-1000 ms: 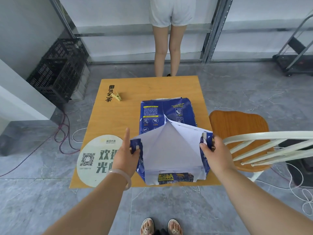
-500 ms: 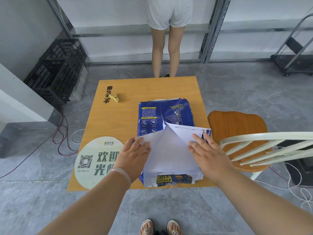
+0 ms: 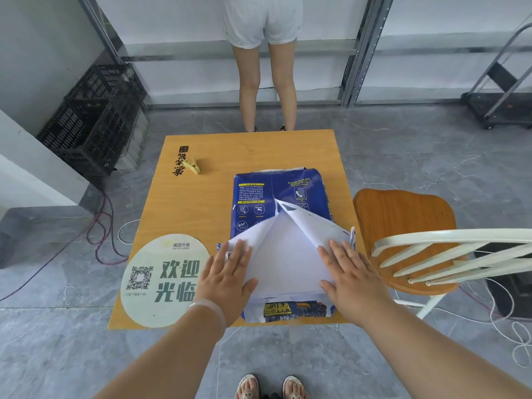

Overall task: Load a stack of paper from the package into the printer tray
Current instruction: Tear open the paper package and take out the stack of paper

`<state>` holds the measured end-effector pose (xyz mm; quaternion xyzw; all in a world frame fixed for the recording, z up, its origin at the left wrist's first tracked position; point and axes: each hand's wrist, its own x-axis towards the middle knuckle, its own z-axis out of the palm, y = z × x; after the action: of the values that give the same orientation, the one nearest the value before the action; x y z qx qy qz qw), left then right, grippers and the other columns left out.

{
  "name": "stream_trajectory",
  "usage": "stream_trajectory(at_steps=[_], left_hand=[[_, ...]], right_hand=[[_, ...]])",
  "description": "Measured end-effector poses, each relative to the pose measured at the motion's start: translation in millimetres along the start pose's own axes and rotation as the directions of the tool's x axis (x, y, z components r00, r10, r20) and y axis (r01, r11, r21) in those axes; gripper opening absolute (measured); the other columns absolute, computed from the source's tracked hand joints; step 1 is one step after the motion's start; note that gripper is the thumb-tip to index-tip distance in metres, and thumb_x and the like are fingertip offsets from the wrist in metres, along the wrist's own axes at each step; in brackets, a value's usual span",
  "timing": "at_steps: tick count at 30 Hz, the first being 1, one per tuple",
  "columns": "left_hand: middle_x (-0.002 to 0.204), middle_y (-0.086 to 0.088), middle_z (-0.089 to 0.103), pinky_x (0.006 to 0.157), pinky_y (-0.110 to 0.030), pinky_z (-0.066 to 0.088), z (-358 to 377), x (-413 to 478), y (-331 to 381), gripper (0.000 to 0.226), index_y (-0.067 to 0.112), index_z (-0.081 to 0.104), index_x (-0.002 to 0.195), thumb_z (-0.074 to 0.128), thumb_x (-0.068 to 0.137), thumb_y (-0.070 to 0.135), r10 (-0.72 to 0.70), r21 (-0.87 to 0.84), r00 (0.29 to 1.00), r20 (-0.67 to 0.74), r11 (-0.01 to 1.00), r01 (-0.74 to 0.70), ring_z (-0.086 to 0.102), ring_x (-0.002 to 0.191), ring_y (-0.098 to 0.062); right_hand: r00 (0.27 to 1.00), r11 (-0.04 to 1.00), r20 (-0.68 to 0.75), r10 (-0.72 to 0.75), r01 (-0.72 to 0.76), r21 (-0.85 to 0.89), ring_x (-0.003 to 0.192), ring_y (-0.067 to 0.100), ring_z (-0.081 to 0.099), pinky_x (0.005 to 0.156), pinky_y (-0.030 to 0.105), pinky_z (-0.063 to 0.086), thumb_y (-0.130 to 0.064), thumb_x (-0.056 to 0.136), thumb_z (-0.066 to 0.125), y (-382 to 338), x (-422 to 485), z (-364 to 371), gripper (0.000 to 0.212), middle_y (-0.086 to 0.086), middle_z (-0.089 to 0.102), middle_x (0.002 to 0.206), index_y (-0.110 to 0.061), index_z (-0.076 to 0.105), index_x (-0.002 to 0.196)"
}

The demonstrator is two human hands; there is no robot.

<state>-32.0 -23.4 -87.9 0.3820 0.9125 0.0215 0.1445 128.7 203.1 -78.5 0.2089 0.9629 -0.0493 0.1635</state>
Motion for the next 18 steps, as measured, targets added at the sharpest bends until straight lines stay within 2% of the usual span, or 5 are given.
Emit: stream_trajectory(at_steps=[4, 13, 16, 18], left_hand=[[0.145, 0.026, -0.032, 0.118, -0.041, -0.002, 6.5, -3.4, -16.9, 0.065, 0.045, -0.033, 0.133, 0.016, 0.092, 0.057, -0.015, -0.034, 1.000, 0.022, 0.999, 0.016, -0.019, 0.145, -0.013], [0.149, 0.026, -0.027, 0.118, -0.041, -0.004, 13.0, -1.8, -32.9, 0.059, 0.045, -0.034, 0.133, 0.010, 0.094, 0.054, -0.010, -0.041, 0.999, 0.038, 0.999, 0.011, -0.026, 0.140, -0.005], [0.149, 0.024, -0.026, 0.118, -0.043, -0.005, 9.5, -2.1, -28.8, 0.058, 0.044, -0.031, 0.135, 0.011, 0.095, 0.051, -0.003, -0.025, 0.999, 0.037, 1.000, 0.004, -0.024, 0.141, -0.008], [0.151, 0.022, -0.022, 0.118, -0.044, -0.006, 3.5, -4.1, -23.1, 0.061, 0.039, -0.021, 0.142, 0.017, 0.096, 0.048, -0.021, -0.001, 1.000, 0.007, 1.000, 0.021, -0.017, 0.146, -0.013]], right_hand=[[1.000, 1.000, -0.017, 0.003, -0.004, -0.006, 0.145, 0.018, -0.023, 0.117, 0.041, -0.011, -0.055, 0.095, 0.009, 11.4, 1.3, 3.8, 0.063, -0.008, -0.022, 0.159, -0.035, -0.037, 0.133], [1.000, 0.999, -0.011, 0.029, -0.029, 0.016, 0.146, 0.016, -0.019, 0.116, 0.042, -0.014, -0.056, 0.082, -0.024, 33.8, -1.6, 18.2, 0.053, -0.012, -0.013, 0.161, -0.042, -0.042, 0.129], [0.999, 0.999, 0.012, 0.053, -0.053, -0.008, 0.147, 0.020, -0.017, 0.115, 0.043, -0.015, -0.053, 0.089, -0.012, 31.9, -4.4, 11.7, 0.053, -0.009, -0.007, 0.162, -0.040, -0.038, 0.133], [0.998, 0.997, -0.014, 0.067, -0.068, -0.046, 0.148, 0.022, -0.013, 0.115, 0.045, -0.015, -0.048, 0.096, 0.002, 27.7, -7.1, 4.1, 0.056, -0.006, 0.001, 0.163, -0.035, -0.024, 0.145]])
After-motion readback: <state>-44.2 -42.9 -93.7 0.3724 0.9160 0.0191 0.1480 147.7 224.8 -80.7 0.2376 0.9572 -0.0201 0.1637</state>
